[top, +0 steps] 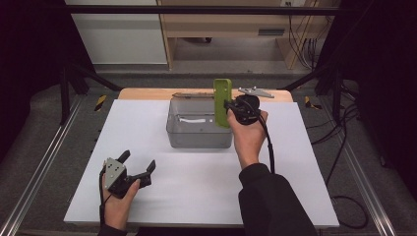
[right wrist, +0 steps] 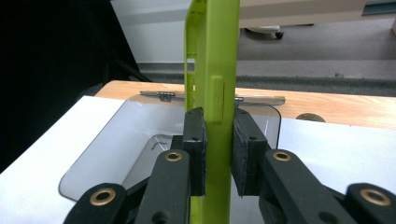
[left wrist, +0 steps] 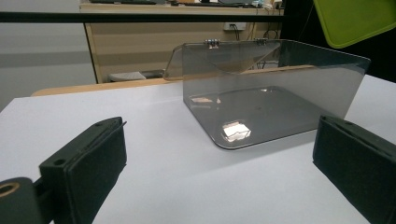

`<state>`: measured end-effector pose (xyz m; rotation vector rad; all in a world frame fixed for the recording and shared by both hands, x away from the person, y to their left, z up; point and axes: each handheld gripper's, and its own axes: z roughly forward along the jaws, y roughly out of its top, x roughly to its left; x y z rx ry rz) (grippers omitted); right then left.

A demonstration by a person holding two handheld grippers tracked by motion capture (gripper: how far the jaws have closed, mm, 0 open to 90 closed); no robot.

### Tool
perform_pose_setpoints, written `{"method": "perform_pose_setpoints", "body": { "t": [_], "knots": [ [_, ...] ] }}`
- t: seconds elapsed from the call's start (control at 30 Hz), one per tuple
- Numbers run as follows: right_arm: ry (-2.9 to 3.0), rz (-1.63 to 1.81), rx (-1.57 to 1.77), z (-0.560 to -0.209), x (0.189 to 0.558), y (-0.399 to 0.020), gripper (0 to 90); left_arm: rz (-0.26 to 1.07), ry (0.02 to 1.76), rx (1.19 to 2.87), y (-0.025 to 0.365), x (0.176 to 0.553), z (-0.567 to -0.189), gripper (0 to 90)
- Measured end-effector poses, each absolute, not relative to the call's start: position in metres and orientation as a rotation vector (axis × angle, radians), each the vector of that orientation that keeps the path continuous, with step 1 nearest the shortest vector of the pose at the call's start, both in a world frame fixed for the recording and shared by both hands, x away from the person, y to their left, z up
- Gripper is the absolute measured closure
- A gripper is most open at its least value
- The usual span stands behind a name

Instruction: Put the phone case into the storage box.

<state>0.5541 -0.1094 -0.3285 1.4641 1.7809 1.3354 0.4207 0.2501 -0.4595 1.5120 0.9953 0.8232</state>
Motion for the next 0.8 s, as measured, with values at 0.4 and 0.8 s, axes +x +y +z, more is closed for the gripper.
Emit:
{"method": "perform_pose_setpoints", "body": {
  "t": [0.4, 0.8],
  "knots": [
    [1.780, 1.227, 1.516, -0.333, 0.572, -0.109, 77.6, 0.817, 0.985, 1.514, 0.248, 0.420, -0.459, 2.7],
    [1.795, 1.152, 1.513, -0.335, 0.576, -0.105, 77.6, 0.820, 0.980, 1.523, 0.246, 0.421, -0.459, 2.7]
  ]
}}
